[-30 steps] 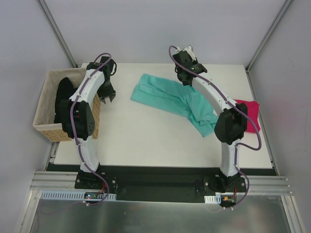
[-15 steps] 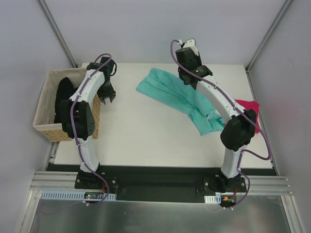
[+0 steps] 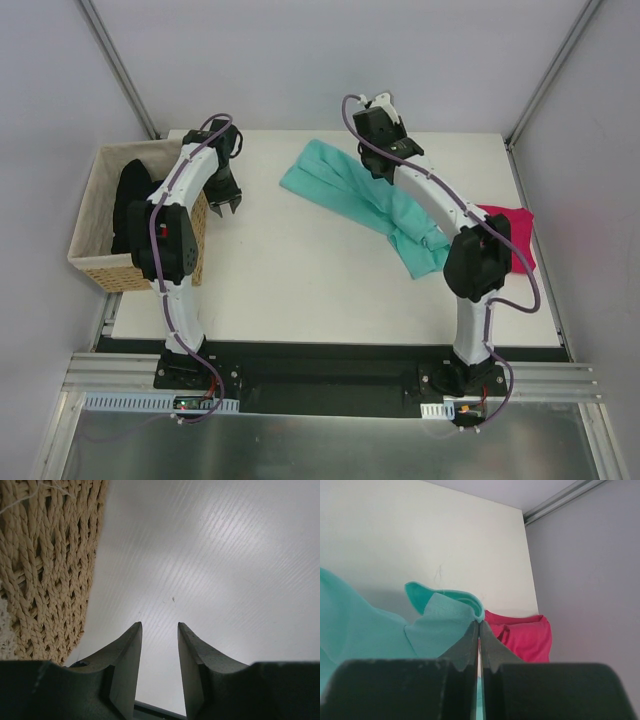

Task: Fold and stack the t-shirts
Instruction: Fold the other side of the tshirt into a rectangle

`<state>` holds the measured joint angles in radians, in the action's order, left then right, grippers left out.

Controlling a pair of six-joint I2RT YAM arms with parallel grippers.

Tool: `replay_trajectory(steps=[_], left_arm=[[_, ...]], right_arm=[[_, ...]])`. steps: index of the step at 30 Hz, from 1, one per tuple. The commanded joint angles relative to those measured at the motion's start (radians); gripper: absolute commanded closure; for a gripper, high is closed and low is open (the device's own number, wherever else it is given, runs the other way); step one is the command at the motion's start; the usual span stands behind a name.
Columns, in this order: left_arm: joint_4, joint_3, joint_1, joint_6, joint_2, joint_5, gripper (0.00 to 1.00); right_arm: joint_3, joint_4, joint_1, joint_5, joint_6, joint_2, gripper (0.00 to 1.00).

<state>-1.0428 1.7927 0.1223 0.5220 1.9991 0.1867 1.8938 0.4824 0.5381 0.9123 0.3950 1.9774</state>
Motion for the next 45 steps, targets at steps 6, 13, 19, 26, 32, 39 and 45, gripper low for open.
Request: replay_trajectory(steps=[6,13,19,26,32,39,45], left_arm=[[-0.014,-0.021,-0.012,-0.036,-0.031,0.016,0.65],[-0.036,-0.009,-0.012,-0.046,-0.033,0.020,0.65],[-0.060,0.033,-0.012,-0.063,-0.016,0.023,0.64],[-0.037,0.072,-0.007,-0.102,0.001,-0.027,0.61],[0.038,0.121,0.000,-0.154,0.038,-0.091,0.57],[0.059,0.244,0.005,-0.207,0.173,-0.185,0.54],[0.115,0.342,0.020,-0.253,0.285,-0.286,0.47]], right_arm=[[0.128,-0.044,-0.105,0.060,0.060,0.152,0.99],[0.192,-0.100,-0.153,0.085,0.114,0.225,0.99],[0.226,-0.117,-0.173,0.094,0.134,0.285,0.49],[0.226,-0.165,-0.184,0.120,0.171,0.221,0.31],[0.186,-0.053,-0.165,0.079,0.058,0.101,0.31],[0.113,0.110,-0.081,0.016,-0.088,-0.027,0.34],[0.065,0.177,-0.007,0.013,-0.116,-0.094,0.34]])
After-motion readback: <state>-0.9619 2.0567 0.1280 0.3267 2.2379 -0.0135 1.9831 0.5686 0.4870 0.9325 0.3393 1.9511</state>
